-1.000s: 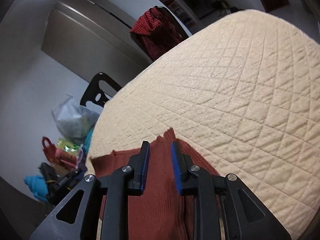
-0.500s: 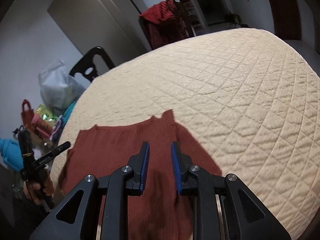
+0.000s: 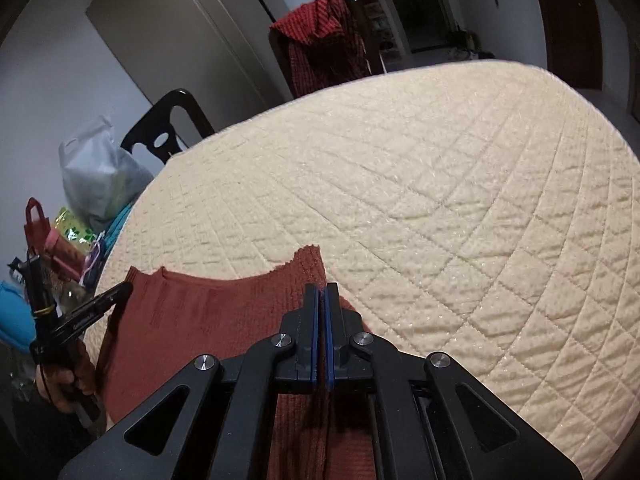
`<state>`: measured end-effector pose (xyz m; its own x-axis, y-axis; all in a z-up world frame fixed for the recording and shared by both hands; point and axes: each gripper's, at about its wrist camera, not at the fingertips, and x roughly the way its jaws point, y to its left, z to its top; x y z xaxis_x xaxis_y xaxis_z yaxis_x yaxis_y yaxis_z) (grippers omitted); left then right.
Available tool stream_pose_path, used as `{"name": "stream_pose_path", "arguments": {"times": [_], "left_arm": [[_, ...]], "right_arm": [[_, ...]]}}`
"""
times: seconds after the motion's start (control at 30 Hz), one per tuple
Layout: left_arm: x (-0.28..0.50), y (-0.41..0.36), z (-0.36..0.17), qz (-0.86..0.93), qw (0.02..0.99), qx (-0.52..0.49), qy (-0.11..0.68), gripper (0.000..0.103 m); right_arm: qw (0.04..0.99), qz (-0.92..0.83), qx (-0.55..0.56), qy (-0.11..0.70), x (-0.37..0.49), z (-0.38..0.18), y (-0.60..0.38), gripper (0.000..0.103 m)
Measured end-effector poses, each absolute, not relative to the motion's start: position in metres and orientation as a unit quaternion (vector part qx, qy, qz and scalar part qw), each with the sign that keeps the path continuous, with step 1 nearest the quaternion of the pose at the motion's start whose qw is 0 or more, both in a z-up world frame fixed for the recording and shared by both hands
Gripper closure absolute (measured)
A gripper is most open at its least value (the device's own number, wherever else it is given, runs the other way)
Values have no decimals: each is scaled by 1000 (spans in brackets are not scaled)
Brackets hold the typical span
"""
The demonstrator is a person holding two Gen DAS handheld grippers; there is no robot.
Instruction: Fold small clothes
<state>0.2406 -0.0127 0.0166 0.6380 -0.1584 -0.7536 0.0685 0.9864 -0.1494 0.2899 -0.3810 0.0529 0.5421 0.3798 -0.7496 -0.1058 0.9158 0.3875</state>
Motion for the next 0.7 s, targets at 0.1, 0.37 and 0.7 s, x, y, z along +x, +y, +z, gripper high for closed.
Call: {"name": "stream_pose_path", "arguments": {"times": [0.1,0.37,0.7], "left_arm": [[242,-10,11,-56,899,-64,430,93],[185,-7,45,-60,913,-60,400,92],[91,-67,31,-154,901,-18,406,90]], "right_arm": [[858,144,162,466,291,44,-383,100],[883,178,116,418,216,91,-367,99],[871,241,38,425,134,67,-292,99]]}}
